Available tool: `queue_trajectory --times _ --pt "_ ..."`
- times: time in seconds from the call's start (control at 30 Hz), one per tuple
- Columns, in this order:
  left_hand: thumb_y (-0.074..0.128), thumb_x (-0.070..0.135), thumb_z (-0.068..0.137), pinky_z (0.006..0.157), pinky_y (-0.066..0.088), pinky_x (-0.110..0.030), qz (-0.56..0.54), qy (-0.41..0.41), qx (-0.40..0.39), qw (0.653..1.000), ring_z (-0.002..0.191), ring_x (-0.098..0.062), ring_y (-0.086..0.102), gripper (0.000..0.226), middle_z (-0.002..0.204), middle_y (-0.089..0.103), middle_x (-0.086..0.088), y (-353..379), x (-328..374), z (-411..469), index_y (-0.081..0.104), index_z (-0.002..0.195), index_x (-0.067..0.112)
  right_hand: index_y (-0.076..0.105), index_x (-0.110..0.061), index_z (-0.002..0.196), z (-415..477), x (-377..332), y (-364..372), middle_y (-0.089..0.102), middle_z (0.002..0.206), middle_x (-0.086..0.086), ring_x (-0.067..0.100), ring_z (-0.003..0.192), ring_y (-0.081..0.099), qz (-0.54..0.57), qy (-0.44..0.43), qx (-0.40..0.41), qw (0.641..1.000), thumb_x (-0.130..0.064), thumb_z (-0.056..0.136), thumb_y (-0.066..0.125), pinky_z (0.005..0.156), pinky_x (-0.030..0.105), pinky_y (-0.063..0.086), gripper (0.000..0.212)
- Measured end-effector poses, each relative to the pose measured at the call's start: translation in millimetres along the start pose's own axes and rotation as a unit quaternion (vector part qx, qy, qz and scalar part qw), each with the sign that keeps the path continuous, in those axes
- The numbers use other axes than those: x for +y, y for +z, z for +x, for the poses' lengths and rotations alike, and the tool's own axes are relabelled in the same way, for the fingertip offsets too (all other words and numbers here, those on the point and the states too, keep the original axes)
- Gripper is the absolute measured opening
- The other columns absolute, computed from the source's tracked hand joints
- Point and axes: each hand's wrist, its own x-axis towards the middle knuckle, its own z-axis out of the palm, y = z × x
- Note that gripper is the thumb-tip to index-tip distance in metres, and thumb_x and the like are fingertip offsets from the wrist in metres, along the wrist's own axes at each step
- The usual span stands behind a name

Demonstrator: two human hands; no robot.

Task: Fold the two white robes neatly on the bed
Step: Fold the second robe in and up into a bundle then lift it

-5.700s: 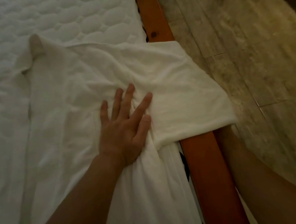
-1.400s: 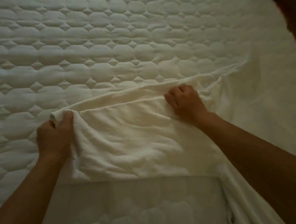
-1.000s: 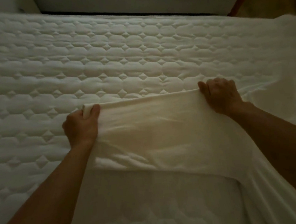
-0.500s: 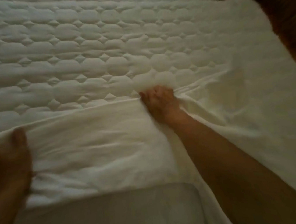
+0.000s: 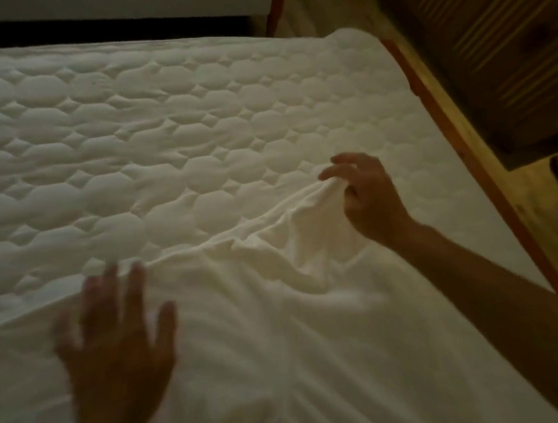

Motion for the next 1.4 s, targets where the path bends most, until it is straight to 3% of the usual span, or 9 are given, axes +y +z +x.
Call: queue_trajectory --times 0.13,0.3,0.47,0.57,0.73,0.9,1.0,1.17,1.4 --pt "0.026 0.063 0.097 0.119 0.012 -0.066 0.098 0.052 0.014 0.994 0.153 -0.034 0.026 0.068 0.167 0.027 -0.011 25.5 30.4 90.6 0.036 0.157 0.033 0.073 -0.032 0.112 80.7 21.3 -29.2 0.05 0.145 0.009 0.029 0.137 0.041 -0.11 -0.011 -0.198 0.974 0.016 0.078 0.05 0.112 0.033 0.03 0.063" --pt "0.031 0.059 0.099 0.122 0.006 -0.063 0.115 0.067 0.047 0.99 0.155 -0.033 0.024 0.063 0.167 0.026 -0.01 54.1 5.4 82.4 0.037 0.157 0.033 0.074 -0.028 0.115 131.0 34.2 -5.7 0.062 0.133 0.004 0.029 0.121 0.055 -0.244 -0.095 -0.458 0.85 0.004 0.083 0.052 0.105 0.041 0.045 0.049" --pt "0.032 0.059 0.101 0.122 0.007 -0.064 0.117 0.072 0.043 0.99 0.156 -0.032 0.021 0.063 0.168 0.024 -0.009 53.8 13.1 84.0 0.033 0.158 0.034 0.077 -0.009 0.104 134.3 63.5 -10.4 0.071 0.1 0.013 0.03 0.085 0.059 -0.327 -0.05 -0.411 0.85 -0.006 0.089 0.056 0.081 0.039 0.053 0.027" --pt "0.033 0.057 0.1 0.122 0.007 -0.064 0.104 0.071 0.062 0.99 0.155 -0.033 0.022 0.062 0.168 0.024 -0.01 57.6 8.4 80.5 0.034 0.158 0.033 0.078 -0.01 0.102 151.1 69.8 -4.2 0.064 0.083 0.009 0.026 0.076 0.056 -0.297 -0.018 -0.315 0.901 -0.011 0.089 0.061 0.072 0.035 0.048 0.021" --pt "0.035 0.056 0.101 0.122 0.005 -0.064 0.105 0.076 0.066 0.989 0.155 -0.033 0.021 0.062 0.169 0.023 -0.009 56.8 10.5 83.8 0.032 0.159 0.033 0.079 -0.011 0.099 127.4 93.7 16.2 0.072 0.097 0.016 0.032 0.083 0.06 -0.26 0.079 -0.288 0.918 -0.011 0.082 0.063 0.075 0.032 0.047 0.023" --pt "0.037 0.053 0.101 0.12 0.011 -0.067 0.103 0.077 0.076 0.989 0.154 -0.035 0.023 0.061 0.168 0.025 -0.011 59.6 10.5 83.5 0.034 0.158 0.031 0.067 -0.009 0.105 120.2 97.3 23.9 0.065 0.095 0.002 0.015 0.091 0.063 -0.101 0.209 0.107 0.967 -0.006 0.087 0.054 0.086 0.027 0.054 0.023" --pt "0.037 0.054 0.101 0.121 0.01 -0.067 0.106 0.072 0.074 0.989 0.155 -0.034 0.023 0.061 0.168 0.025 -0.01 59.0 9.9 82.7 0.035 0.158 0.031 0.062 -0.003 0.116 99.2 52.6 19.5 0.064 0.106 0.0 0.008 0.1 0.061 0.052 0.088 0.255 0.962 -0.006 0.09 0.051 0.094 0.024 0.05 0.028" --pt "0.038 0.053 0.1 0.12 0.011 -0.066 0.108 0.082 0.084 0.987 0.153 -0.035 0.026 0.062 0.167 0.027 -0.012 60.1 9.5 83.1 0.038 0.157 0.029 0.033 -0.02 0.156 -9.0 14.4 53.7 0.021 0.164 0.017 0.031 0.153 0.018 -0.1 -0.161 -0.125 0.974 -0.053 0.1 0.042 0.121 0.057 0.013 0.065" --pt "0.032 0.055 0.101 0.121 0.011 -0.065 0.128 0.077 0.082 0.985 0.153 -0.035 0.026 0.063 0.166 0.028 -0.012 60.1 11.0 87.9 0.035 0.158 0.028 -0.001 -0.046 0.156 51.2 84.3 97.3 -0.011 0.168 0.005 0.023 0.154 -0.013 -0.169 0.081 -0.166 0.968 -0.072 0.095 0.015 0.119 0.06 -0.01 0.069"
